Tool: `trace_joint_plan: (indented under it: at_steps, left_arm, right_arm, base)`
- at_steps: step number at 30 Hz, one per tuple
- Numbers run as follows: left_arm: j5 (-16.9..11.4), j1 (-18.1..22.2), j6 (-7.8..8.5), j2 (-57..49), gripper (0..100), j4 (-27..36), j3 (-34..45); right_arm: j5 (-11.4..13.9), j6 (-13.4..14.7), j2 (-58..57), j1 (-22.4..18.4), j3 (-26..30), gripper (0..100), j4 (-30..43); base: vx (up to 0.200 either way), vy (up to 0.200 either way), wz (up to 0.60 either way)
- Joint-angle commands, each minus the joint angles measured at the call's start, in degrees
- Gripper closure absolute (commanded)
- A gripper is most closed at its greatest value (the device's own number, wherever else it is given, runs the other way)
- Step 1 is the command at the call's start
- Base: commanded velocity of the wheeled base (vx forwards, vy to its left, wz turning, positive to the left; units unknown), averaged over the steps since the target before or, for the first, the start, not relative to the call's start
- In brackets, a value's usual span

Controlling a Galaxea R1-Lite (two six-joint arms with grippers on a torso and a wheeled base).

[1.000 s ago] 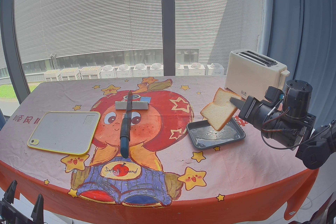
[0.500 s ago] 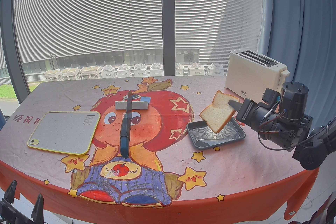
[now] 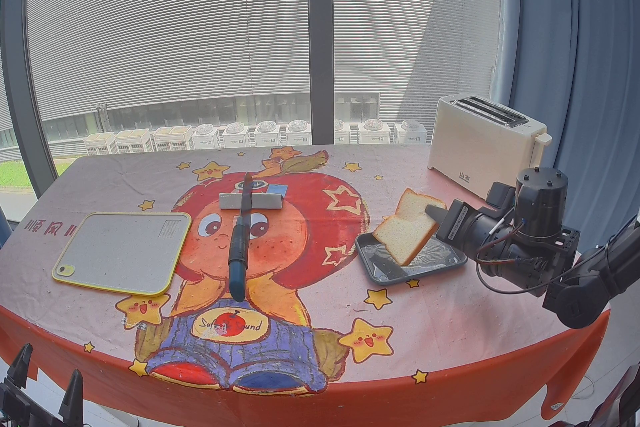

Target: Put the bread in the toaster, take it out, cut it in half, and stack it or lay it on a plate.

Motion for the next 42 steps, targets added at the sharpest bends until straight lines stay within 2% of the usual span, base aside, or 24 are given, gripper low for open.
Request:
trace_joint_plan:
  at_steps: [1,5,15,27,33,42]
  left_arm:
    - [0.0,0.0,0.03,-0.9,0,0.0,1.0]
    - [0.0,0.0,0.03,-0.9,0,0.0,1.0]
    - [0.0,0.0,0.03,-0.9,0,0.0,1.0]
    - [-0.2,0.0,-0.06,-0.9,0,0.0,1.0]
    - [-0.2,0.0,-0.06,-0.9,0,0.0,1.0]
    - [-0.1,0.0,-0.06,-0.9,0,0.0,1.0]
  right_arm:
    - [-0.3,0.0,0.6,0.3,0.1,100,-0.6]
    - [-0.9,0.0,0.4,0.3,0.3,100,-2.8]
    - [-0.9,-0.3,-3.3,0.5,0.4,100,-3.0]
    - [-0.9,-0.6,-7.9,3.2,0.4,100,-2.6]
    - [-0.9,-0.6,-8.3,3.2,0.5,100,-2.6]
    - [-0.8,-0.5,-8.6,3.9,0.2,100,-3.1]
  base:
    - [0.000,0.000,0.00]
    - [0.000,0.000,0.00]
    - [0.000,0.000,0.00]
    - [0.000,0.000,0.00]
    - [-0.200,0.000,0.00]
    - [0.000,0.000,0.00]
